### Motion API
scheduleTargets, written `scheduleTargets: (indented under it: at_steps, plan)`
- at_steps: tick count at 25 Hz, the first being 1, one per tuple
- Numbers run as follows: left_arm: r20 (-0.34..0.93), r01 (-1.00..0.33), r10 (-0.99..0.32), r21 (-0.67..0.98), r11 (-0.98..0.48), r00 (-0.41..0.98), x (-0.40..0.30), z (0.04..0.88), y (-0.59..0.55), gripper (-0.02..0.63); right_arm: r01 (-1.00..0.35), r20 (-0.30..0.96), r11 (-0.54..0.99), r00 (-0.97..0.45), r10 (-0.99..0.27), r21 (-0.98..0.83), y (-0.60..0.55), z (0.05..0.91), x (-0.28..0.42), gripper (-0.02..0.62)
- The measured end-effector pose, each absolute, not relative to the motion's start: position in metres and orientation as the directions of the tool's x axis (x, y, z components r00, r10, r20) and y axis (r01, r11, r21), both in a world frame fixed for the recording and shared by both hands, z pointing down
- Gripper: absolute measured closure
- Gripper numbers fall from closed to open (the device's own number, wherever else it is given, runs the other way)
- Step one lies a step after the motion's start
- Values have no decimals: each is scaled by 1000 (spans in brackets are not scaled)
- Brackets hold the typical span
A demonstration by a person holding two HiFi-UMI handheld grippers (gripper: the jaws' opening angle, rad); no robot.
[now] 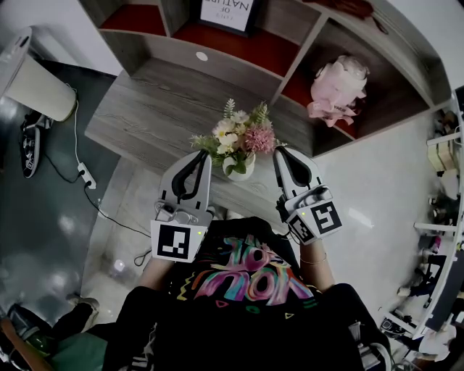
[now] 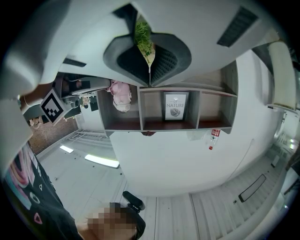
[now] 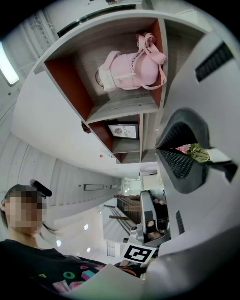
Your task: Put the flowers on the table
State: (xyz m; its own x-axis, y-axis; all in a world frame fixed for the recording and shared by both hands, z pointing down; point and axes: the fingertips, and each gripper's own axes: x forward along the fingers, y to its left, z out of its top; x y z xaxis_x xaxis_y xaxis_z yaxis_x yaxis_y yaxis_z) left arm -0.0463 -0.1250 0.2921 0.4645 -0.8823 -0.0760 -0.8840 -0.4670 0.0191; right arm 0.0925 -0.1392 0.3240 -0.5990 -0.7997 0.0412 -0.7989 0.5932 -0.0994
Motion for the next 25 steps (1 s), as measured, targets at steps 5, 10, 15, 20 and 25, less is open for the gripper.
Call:
scheduleTargets:
  at_steps: [5,10,15,20,25]
  plan:
    - [-76,-886,-884,18,-464,461,-48,292,-124,577,-803,38,588,-593,-804,-98,-139,322,94,580]
    - [-76,-889,-888,22,-457,454,-51,295,-124,577,-807,38,583,-588,-808,-92,-138,324,94,580]
    - [-69,-893,-892,19,-450,447,-55,298,-124,577,-808,45,582,-587,-808,-88,-138,326,93,580]
    - [-72,-893,-891,10,-449,448,-57,297,-124,577,-811,54,579,-584,-810,-89,-136,328,93,580]
    - [-71,-892,-890,8,-452,450,-58,297,-124,577,-812,58,577,-582,-811,-87,-135,328,93,580]
